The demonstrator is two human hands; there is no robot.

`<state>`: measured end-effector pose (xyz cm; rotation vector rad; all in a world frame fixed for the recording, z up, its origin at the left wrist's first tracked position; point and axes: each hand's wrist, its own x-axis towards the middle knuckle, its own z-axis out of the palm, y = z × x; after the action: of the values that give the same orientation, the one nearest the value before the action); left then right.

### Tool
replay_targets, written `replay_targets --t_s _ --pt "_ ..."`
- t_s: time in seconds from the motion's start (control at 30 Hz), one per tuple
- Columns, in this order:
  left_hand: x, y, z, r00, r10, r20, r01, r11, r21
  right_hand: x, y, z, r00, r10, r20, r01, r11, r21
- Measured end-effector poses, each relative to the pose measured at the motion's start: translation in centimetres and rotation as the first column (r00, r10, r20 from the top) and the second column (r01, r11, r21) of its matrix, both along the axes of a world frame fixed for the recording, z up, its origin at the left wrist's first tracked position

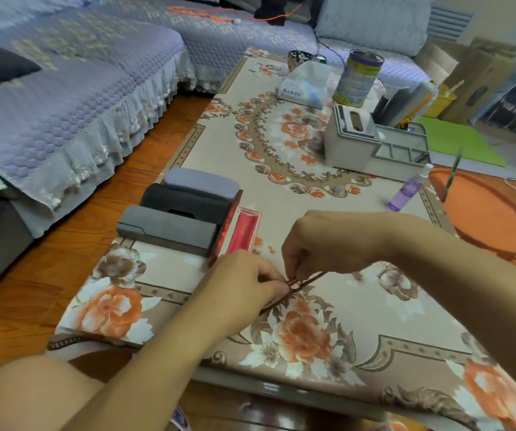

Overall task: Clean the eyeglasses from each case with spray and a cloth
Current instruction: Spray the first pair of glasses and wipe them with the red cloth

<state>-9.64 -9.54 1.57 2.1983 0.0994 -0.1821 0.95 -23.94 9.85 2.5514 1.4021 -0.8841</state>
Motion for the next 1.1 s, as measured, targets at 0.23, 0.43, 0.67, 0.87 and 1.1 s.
replay_targets --t_s 0.23,0.43,0.67,0.87,1.1 --pt "0.7 0.3 -1.1 0.906 0.326 -0.271 -0.420 0.773 -0.476 -1.8 -2.1 -2.4 0.697 -0.710 -0.104 0.491 0.367 0.790" --pt "0.7 -1.1 -2.0 0.863 0.331 -0.383 -0.503 0.640 -0.581 -8.7 -1.8 -7.5 0.154 -0.559 -0.815 0.958 -0.117 0.261" --pt "0.6 -1.3 -1.1 0.895 0.345 -0.284 -0.443 0.760 -0.475 -8.1 -0.4 -9.1 -0.119 -0.179 -0.977 0.946 -0.318 -0.057" --pt "0.5 -1.2 -0.5 0.944 0.319 -0.080 -0.329 0.920 -0.214 -7.6 0.2 -10.4 -0.086 -0.238 -0.967 0.944 -0.329 -0.003" --pt "1.0 -0.4 -0.4 0.952 0.300 0.057 -0.294 0.951 -0.093 -6.7 1.6 -11.0 -0.110 -0.127 -0.986 0.930 -0.364 -0.056"
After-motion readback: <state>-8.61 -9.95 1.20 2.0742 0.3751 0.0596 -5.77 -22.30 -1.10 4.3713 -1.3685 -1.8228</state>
